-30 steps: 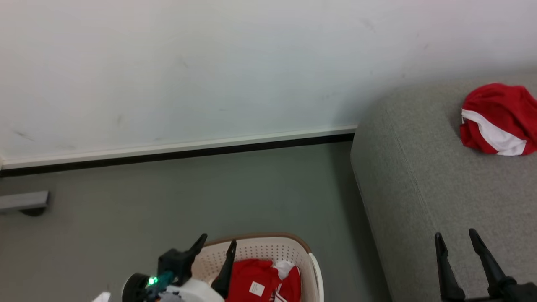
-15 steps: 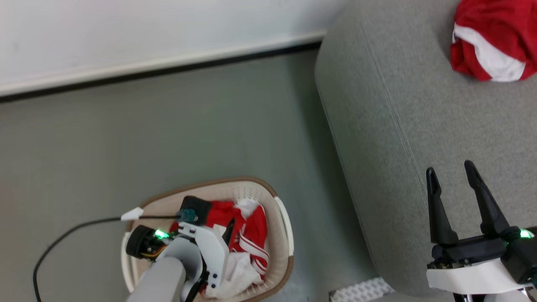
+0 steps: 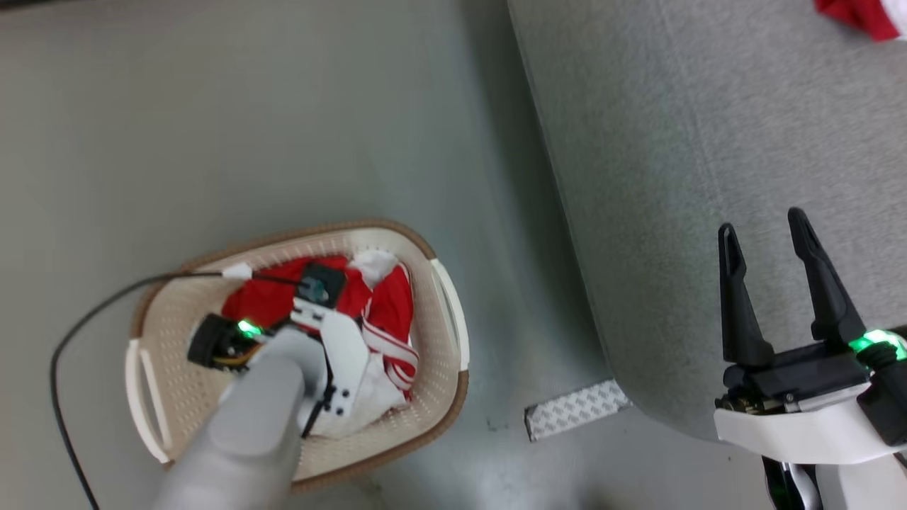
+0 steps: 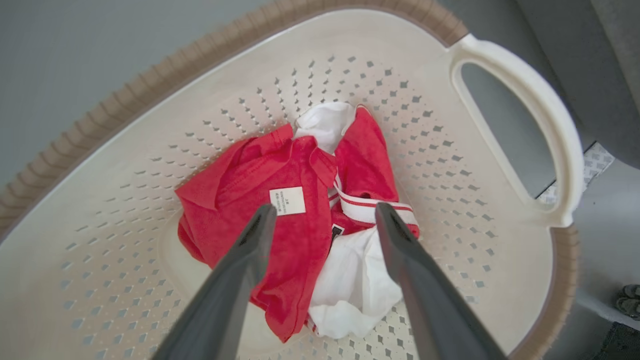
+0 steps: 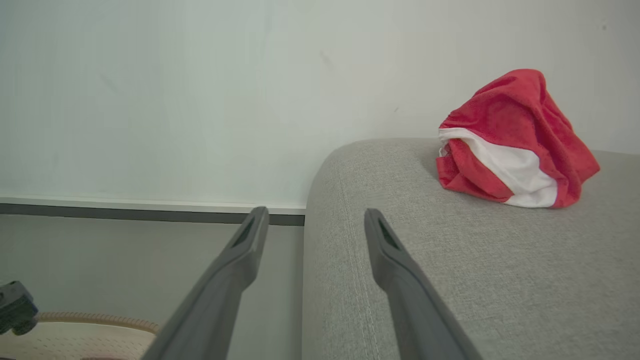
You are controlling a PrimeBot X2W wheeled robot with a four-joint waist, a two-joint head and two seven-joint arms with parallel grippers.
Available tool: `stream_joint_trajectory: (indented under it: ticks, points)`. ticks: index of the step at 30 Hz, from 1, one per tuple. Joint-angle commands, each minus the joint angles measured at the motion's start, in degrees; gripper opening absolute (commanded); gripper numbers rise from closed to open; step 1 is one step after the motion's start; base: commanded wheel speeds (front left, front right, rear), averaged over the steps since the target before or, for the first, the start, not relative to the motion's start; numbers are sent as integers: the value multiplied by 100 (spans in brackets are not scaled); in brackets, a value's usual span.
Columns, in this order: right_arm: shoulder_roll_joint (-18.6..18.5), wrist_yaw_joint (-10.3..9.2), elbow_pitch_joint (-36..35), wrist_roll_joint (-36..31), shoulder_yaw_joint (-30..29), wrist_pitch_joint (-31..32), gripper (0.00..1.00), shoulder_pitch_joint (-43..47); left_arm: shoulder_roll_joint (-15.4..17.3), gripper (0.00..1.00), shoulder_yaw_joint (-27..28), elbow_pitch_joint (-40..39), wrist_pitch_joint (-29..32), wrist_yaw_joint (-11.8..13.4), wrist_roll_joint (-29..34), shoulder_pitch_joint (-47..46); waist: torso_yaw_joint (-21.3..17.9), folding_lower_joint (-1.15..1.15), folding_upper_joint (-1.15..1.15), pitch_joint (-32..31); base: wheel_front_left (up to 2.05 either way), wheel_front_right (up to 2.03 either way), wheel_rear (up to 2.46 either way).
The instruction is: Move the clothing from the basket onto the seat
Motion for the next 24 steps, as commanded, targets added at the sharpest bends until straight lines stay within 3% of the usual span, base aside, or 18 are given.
stream_joint_trajectory:
  ticks: [1, 10, 24]
  points:
    - [22, -15, -72, 51, 34, 6, 100, -149, 114, 100, -21, 132, -35, 63, 99, -211, -60, -1, 0, 477, 0, 0, 0]
    - [22, -15, -326, -43, 71, 5, 100, -413, 85, 100, -115, 726, -145, 129, 135, -942, -17, -1, 0, 1403, 0, 0, 0]
    - [23, -15, -600, -185, -3, 6, 100, -403, -105, 100, -89, 1266, -295, 40, -207, -1595, 62, -1, 0, 2083, 0, 0, 0]
